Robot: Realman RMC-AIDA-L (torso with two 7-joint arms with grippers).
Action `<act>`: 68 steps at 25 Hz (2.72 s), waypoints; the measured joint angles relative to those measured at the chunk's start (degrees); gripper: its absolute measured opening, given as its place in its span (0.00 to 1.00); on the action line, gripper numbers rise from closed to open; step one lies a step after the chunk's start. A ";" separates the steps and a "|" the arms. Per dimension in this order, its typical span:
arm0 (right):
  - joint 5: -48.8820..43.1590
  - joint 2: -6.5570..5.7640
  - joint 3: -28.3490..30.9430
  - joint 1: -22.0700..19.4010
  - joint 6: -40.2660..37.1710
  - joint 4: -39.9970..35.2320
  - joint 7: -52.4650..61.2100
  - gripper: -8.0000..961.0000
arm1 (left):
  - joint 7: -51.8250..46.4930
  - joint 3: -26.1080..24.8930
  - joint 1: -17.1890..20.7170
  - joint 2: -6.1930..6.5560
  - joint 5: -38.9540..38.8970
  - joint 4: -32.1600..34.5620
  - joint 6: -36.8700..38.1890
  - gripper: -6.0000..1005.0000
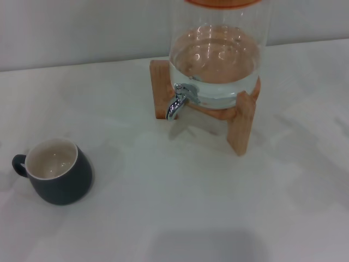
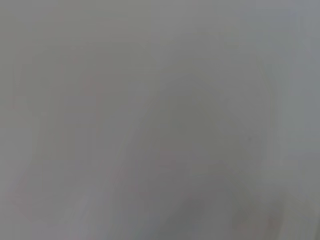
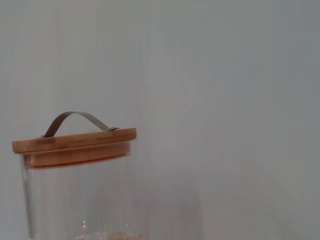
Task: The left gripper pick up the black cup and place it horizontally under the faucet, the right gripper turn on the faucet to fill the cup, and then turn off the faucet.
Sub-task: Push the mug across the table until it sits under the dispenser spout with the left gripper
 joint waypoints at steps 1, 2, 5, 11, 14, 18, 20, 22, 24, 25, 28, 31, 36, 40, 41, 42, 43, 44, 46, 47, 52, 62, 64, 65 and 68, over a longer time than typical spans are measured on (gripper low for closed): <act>0.01 0.00 0.00 0.00 -0.02 -0.03 0.00 0.75 | 0.23 0.00 0.00 0.00 0.00 -0.03 0.01 0.86; 0.03 0.00 0.00 0.00 -0.04 -0.07 0.00 0.75 | 0.38 0.00 0.01 -0.01 0.00 -0.06 0.01 0.86; 0.05 0.00 0.00 0.05 -0.10 -0.13 0.00 0.75 | 0.52 0.00 0.01 -0.05 0.00 -0.08 0.04 0.86; 0.09 -0.07 0.00 0.09 -0.10 0.11 -0.04 0.75 | 0.57 0.00 -0.08 0.00 0.00 -0.10 0.07 0.86; 0.09 -0.09 0.06 0.08 -0.14 0.18 -0.07 0.75 | 2.61 0.06 0.02 0.00 0.20 -1.19 0.08 0.86; -0.05 -0.09 1.13 0.07 -0.16 0.22 -0.09 0.75 | 8.97 -0.38 0.60 -0.02 -0.13 -6.20 0.08 0.86; -0.23 -0.06 1.71 0.08 -0.15 0.27 -0.09 0.75 | 12.54 -1.40 0.68 -0.02 -0.62 -9.15 0.06 0.86; -0.29 -0.05 1.86 0.20 -0.15 0.32 -0.09 0.75 | 14.99 -2.78 0.68 -0.01 -0.81 -11.42 -0.06 0.86; -0.33 -0.09 1.88 0.39 -0.15 0.33 -0.09 0.75 | 17.47 -4.03 0.70 -0.02 -0.83 -13.23 -0.17 0.86; -0.35 -0.10 1.88 0.50 -0.14 0.34 -0.08 0.75 | 18.61 -4.43 0.70 -0.02 -0.85 -14.26 -0.09 0.86; -0.40 -0.10 2.00 0.61 -0.15 0.36 -0.07 0.75 | 20.22 -4.55 0.71 0.07 -0.86 -16.11 1.14 0.86; -0.41 -0.10 2.11 0.60 -0.17 0.36 -0.05 0.75 | 21.79 -4.57 0.68 0.13 -0.70 -17.32 2.93 0.86; -0.36 -0.08 2.19 0.61 -0.16 0.36 0.03 0.75 | 24.95 -4.57 0.19 0.08 -0.62 -19.52 4.91 0.86; -0.15 -0.04 2.20 0.61 -0.01 0.31 0.19 0.75 | 25.27 -4.12 -0.35 0.14 -0.51 -20.02 6.93 0.86; -0.11 -0.01 2.20 0.61 0.05 0.19 0.25 0.75 | 25.27 -4.05 -0.44 0.14 -0.48 -20.02 7.27 0.86; -0.10 0.00 2.20 0.61 0.09 0.14 0.29 0.75 | 25.27 -4.00 -0.54 0.13 -0.40 -20.04 7.72 0.86; -0.09 0.00 2.20 0.61 0.11 0.09 0.32 0.75 | 25.28 -3.98 -0.61 0.11 -0.24 -20.07 8.17 0.86; -0.07 0.00 2.20 0.61 0.13 0.07 0.34 0.75 | 25.28 -3.96 -0.71 0.09 -0.03 -20.10 8.51 0.86; 0.00 0.00 2.20 0.61 0.15 0.06 0.36 0.75 | 25.29 -3.95 -1.04 0.05 0.64 -20.14 9.44 0.85; 0.03 0.00 2.20 0.60 0.16 0.06 0.36 0.75 | 25.29 -3.95 -1.24 0.03 1.08 -20.18 9.94 0.85; 0.08 0.00 2.20 0.71 0.18 0.04 0.36 0.75 | 25.22 -3.87 -2.95 0.04 3.37 -21.34 13.01 0.85; 0.24 0.19 2.21 0.78 0.18 -0.09 0.43 0.75 | 24.99 -3.86 -4.69 0.03 6.03 -21.55 15.72 0.84; 0.26 0.20 2.26 0.78 0.18 -0.12 0.44 0.75 | 25.00 -3.86 -4.96 0.03 6.29 -21.37 15.72 0.84; 0.26 0.20 2.28 0.78 0.17 -0.12 0.44 0.75 | 24.97 -3.87 -5.06 0.04 6.39 -21.31 15.72 0.84; 0.27 0.20 2.29 0.79 0.17 0.07 0.43 0.75 | 24.86 -3.87 -5.56 0.02 6.43 -21.16 15.72 0.84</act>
